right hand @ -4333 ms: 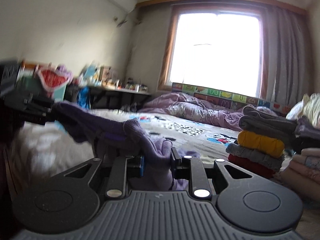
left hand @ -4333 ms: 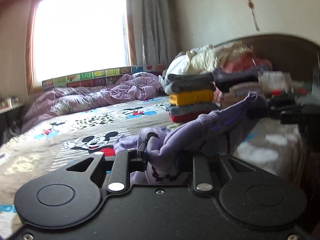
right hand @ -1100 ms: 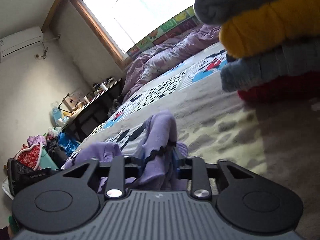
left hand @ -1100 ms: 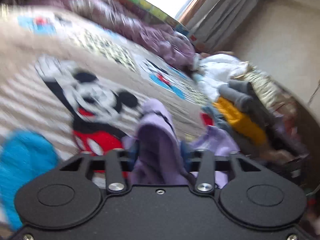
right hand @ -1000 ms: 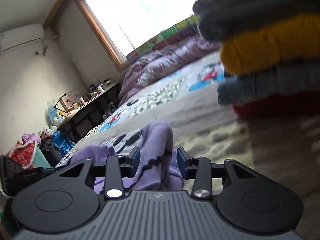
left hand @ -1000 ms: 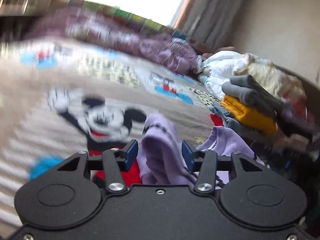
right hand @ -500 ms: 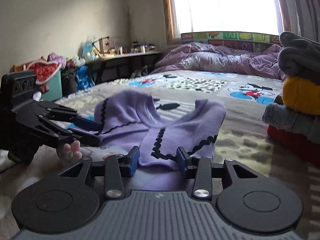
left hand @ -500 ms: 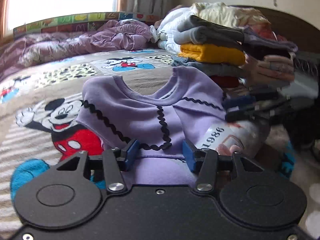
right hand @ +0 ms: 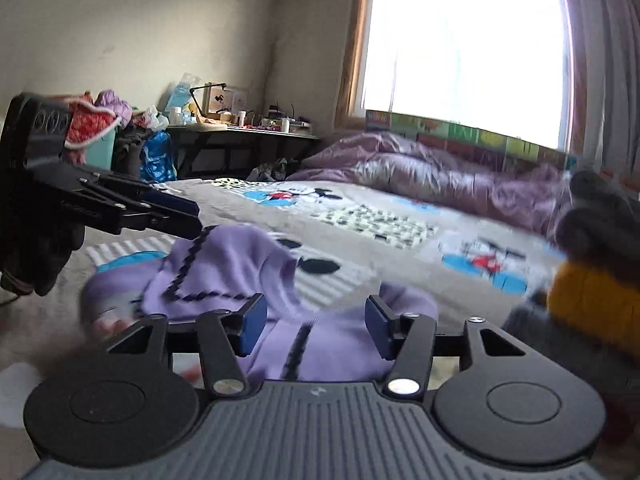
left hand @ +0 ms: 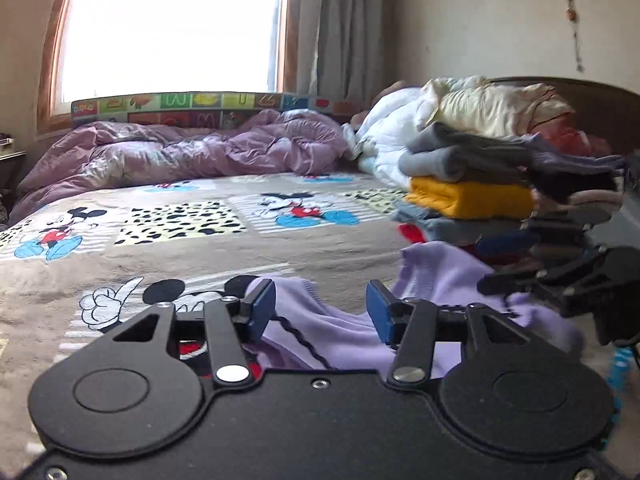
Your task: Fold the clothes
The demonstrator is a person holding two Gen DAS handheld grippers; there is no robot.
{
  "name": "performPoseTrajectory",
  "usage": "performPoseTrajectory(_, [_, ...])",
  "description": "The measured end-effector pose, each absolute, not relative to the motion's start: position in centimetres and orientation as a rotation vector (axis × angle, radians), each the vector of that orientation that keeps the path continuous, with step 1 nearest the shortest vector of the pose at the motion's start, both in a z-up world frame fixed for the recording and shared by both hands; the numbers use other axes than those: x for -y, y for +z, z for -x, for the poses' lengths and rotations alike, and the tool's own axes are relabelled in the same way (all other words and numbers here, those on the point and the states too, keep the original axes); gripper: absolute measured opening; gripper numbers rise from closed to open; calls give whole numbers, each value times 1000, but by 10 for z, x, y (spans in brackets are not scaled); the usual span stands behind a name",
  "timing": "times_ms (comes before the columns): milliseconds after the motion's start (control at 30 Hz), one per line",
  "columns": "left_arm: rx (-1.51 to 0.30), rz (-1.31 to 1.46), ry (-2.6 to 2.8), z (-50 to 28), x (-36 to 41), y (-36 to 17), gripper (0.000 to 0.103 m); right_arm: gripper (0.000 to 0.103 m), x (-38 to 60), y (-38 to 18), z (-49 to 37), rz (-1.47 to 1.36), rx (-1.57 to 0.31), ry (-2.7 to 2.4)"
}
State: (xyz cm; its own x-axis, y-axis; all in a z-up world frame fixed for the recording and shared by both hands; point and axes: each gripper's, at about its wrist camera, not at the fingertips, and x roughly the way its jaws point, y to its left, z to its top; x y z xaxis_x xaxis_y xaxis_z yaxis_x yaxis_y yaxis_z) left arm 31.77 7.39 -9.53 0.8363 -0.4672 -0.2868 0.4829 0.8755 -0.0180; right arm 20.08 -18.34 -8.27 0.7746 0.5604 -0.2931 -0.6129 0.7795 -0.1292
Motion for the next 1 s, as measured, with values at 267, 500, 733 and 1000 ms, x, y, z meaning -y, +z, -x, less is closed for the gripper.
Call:
performPoseTrajectory(267, [-380, -66, -498, -350, -68, -119, 49, 61, 198, -104, -262, 111, -407, 612])
performPoseTrajectory(500, [-492, 6, -508, -364, -70, -133, 49, 61, 224, -132, -282, -160, -519, 635])
performPoseTrajectory(733, [-557, 82, -541, -373, -76, -140, 50, 61, 238, -145, -292, -302, -574, 651])
performPoseTrajectory(1000, [-516, 18, -501, -358, -72, -128, 51, 61, 241, -140, -285, -319, -544, 642])
